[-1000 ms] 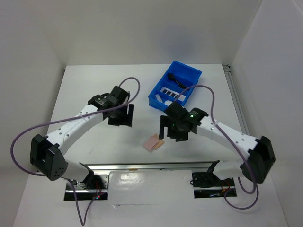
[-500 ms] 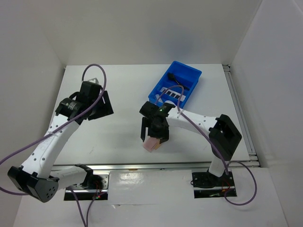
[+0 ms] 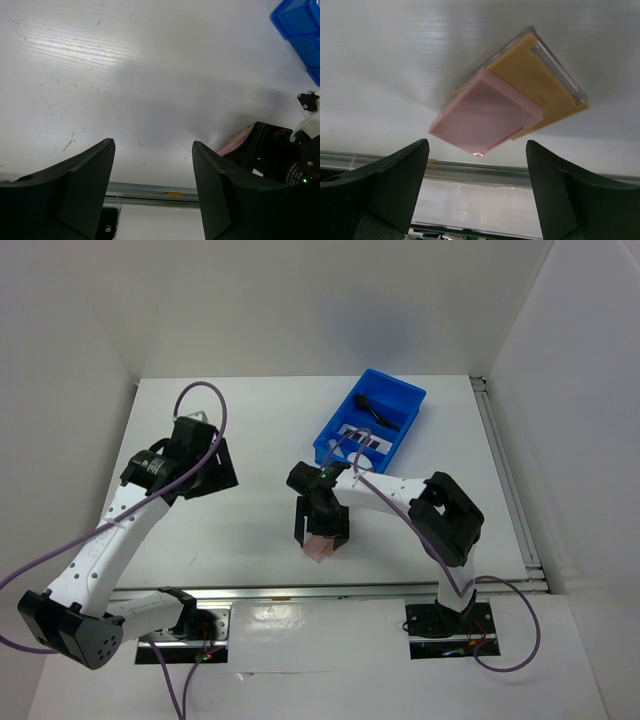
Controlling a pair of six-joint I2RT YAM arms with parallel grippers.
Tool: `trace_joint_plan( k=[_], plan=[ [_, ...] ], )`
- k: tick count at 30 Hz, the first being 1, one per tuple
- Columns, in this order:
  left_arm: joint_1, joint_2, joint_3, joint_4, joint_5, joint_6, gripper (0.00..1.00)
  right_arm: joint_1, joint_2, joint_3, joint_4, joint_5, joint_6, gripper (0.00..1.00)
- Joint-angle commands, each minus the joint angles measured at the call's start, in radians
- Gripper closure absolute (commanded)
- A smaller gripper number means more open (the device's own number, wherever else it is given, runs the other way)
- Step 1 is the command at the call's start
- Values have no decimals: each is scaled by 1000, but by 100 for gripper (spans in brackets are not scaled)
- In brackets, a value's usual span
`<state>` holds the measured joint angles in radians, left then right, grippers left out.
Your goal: Organize the makeup
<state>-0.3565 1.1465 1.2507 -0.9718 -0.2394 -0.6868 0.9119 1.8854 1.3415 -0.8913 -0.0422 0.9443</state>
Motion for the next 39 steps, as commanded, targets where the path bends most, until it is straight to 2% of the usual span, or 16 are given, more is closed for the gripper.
trace_joint_plan(
  k=[1,12,16,19,22,30,33,39],
  plan=[
    [10,-16,0,28,6,13,24,-7,29,50,57,4,-16,15],
    [10,-16,-11,41,8,13,24,-7,116,114,57,31,-58,17],
    [10,-16,-11,30,-1,13,24,4,126,114,46,67,-58,28],
    [19,-16,-11,30,-1,13,24,4,135,114,37,77,-67,43],
    [19,-16,-11,30,-1,13,24,4,135,114,37,87,-67,46],
    [19,-7,-11,30,-1,13,24,22,135,154,-1,142,-78,46],
    [19,-7,-11,30,-1,13,24,31,135,177,-11,151,-78,51],
    [19,-18,-20,39,-12,13,24,31,124,200,-20,162,-87,74]
  ],
)
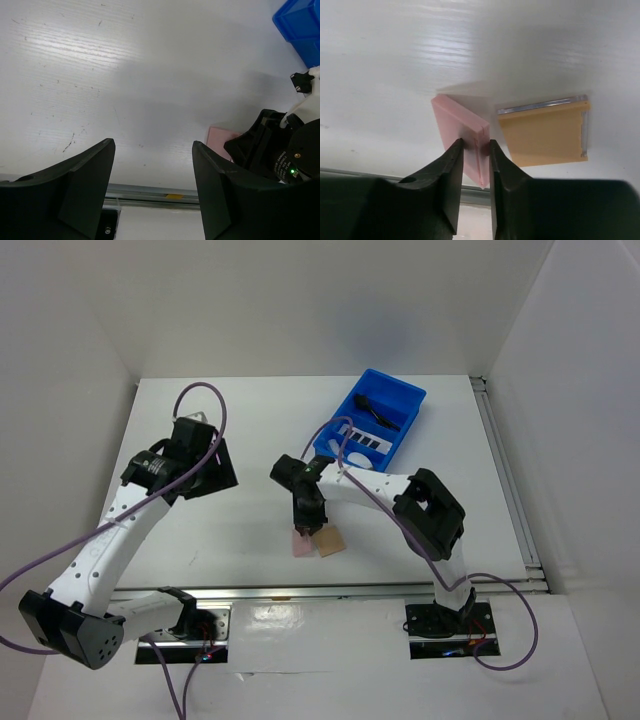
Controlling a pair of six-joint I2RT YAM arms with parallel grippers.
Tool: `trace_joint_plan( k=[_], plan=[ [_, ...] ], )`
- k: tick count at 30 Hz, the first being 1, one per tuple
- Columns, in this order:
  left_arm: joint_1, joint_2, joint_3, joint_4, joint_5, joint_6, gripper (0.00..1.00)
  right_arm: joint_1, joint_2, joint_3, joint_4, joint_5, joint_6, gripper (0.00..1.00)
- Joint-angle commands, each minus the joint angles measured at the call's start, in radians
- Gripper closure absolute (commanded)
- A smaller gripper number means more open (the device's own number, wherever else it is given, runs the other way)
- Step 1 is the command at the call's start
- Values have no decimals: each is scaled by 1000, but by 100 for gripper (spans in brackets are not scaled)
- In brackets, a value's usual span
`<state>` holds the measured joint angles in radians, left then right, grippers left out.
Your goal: Organize the makeup
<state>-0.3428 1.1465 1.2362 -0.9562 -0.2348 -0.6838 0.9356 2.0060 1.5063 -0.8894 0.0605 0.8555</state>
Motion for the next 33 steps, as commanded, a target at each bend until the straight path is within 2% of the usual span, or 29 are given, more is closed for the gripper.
trace_joint_plan(
  k=[1,8,11,14,20,33],
  plan=[
    [5,-18,-6,24,-17,10,24,8,4,35,-22,70,2,77],
    [5,-37,-15,24,-47,10,24,8,-30,34,16,70,-16,94],
    [5,-37,-15,33,-47,10,24,8,-41,34,17,81,-16,94],
    [5,-37,-15,24,-57,1,24,8,-41,43,7,99,-16,100],
    [5,-56,-15,24,-86,-8,24,8,-110,43,41,156,-16,100],
    [5,-76,-24,24,-115,-17,24,-20,-90,150,9,251,-56,100]
  ],
)
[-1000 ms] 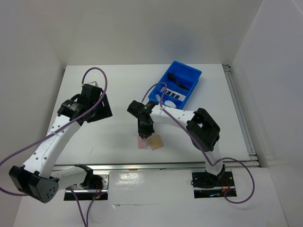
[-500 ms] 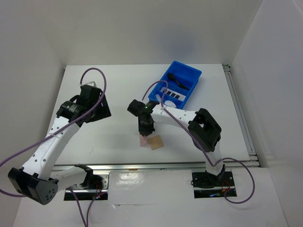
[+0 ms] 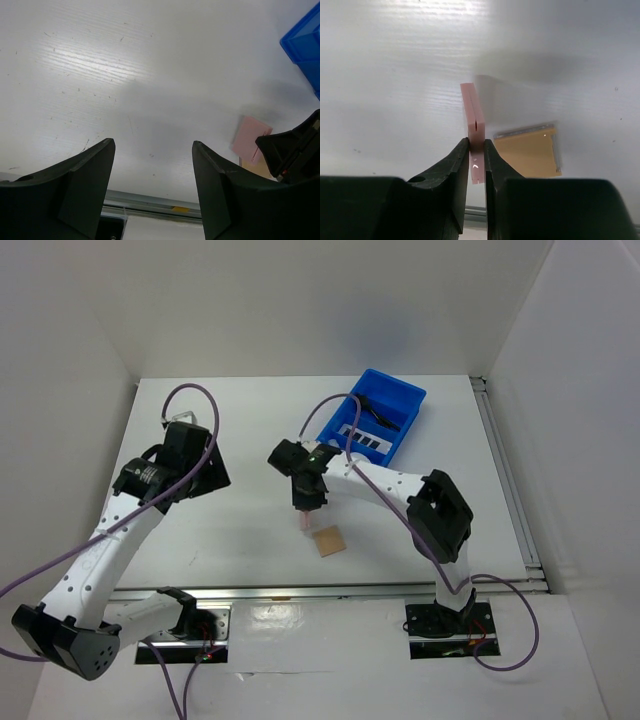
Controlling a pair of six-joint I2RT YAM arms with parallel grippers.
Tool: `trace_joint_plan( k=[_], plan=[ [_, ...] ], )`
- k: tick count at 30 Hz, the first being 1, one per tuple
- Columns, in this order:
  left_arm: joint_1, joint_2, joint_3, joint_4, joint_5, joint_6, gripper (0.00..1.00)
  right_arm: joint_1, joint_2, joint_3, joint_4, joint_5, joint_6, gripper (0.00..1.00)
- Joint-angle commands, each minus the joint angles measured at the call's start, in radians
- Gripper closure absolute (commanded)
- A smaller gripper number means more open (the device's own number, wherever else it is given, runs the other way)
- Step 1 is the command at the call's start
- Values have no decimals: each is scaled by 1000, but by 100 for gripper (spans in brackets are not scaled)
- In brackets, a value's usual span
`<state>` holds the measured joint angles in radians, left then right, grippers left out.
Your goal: Organize the makeup
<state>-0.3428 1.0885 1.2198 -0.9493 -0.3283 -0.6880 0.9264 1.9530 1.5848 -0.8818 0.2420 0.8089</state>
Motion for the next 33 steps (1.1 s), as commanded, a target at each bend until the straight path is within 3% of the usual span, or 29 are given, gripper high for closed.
trace_joint_plan(
  k=[1,10,17,23,24,33],
  plan=[
    [5,-18,-8,17,-21,-13,24,-11,-37,81,-8,78,-19,100],
    [14,-18,-19,26,-31,-22,24,-96,-97,191,52,114,-204,100],
    [14,-18,-9,35,-63,-31,24,-305,-97,365,56,163,-339,100],
    [14,16,14,35,-83,-31,24,-512,-19,492,103,89,-352,100],
    [24,45,42,24,-93,-31,24,-608,22,529,142,76,-331,100],
    [24,54,66,50,-112,-42,24,-777,208,701,193,-4,-249,100]
  ],
)
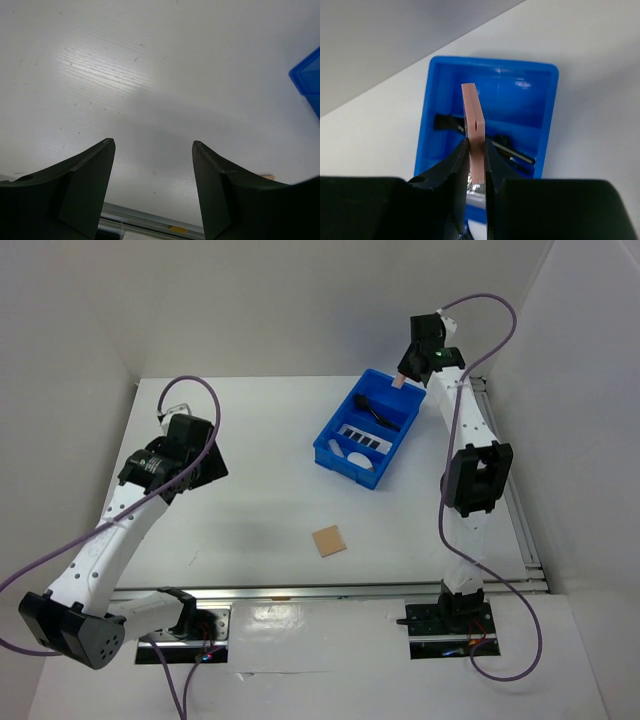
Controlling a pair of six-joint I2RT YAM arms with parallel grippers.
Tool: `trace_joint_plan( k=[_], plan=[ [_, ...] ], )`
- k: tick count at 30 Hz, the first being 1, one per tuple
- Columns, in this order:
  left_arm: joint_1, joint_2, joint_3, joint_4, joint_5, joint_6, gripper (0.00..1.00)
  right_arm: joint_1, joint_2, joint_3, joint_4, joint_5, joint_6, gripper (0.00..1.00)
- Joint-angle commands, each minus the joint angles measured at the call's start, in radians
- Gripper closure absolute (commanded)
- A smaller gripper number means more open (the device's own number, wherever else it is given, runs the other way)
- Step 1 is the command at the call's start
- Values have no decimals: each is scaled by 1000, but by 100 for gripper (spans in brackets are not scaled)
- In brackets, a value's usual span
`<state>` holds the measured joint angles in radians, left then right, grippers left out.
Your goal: Organize the makeup
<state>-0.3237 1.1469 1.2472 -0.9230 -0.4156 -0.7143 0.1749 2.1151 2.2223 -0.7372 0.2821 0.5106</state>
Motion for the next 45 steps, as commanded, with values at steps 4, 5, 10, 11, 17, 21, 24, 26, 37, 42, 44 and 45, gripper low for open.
trace_joint_plan(
  k=[4,5,10,11,17,21,24,26,37,42,44,45],
  plan=[
    [5,23,38,24,-34,-16,24,-69,69,37,108,-64,97,100],
    [5,24,38,24,-34,-16,24,-69,69,48,108,-64,111,100],
    [5,56,38,24,-34,-16,24,-95,97,22,110,-121,203,100],
    [5,56,38,33,-34,-16,24,-95,97,7,120,-121,238,100],
    [14,76,38,33,-25,-16,24,-106,132,-3,121,-176,399,100],
    [14,94,38,33,-25,-16,24,-115,132,-91,159,-231,564,100],
    [14,94,38,33,-25,-16,24,-115,92,-183,211,-242,686,100],
    [14,103,38,33,-25,-16,24,-106,92,-210,220,-251,745,100],
    [14,112,38,33,-43,2,24,-97,83,-320,338,-247,931,100],
    [14,131,38,42,-43,3,24,-107,71,-390,398,-258,1023,100],
    [14,140,38,42,-43,3,24,-117,46,-468,487,-258,1074,100],
    [14,140,38,42,-43,3,24,-117,46,-490,513,-258,1086,100]
  ],
)
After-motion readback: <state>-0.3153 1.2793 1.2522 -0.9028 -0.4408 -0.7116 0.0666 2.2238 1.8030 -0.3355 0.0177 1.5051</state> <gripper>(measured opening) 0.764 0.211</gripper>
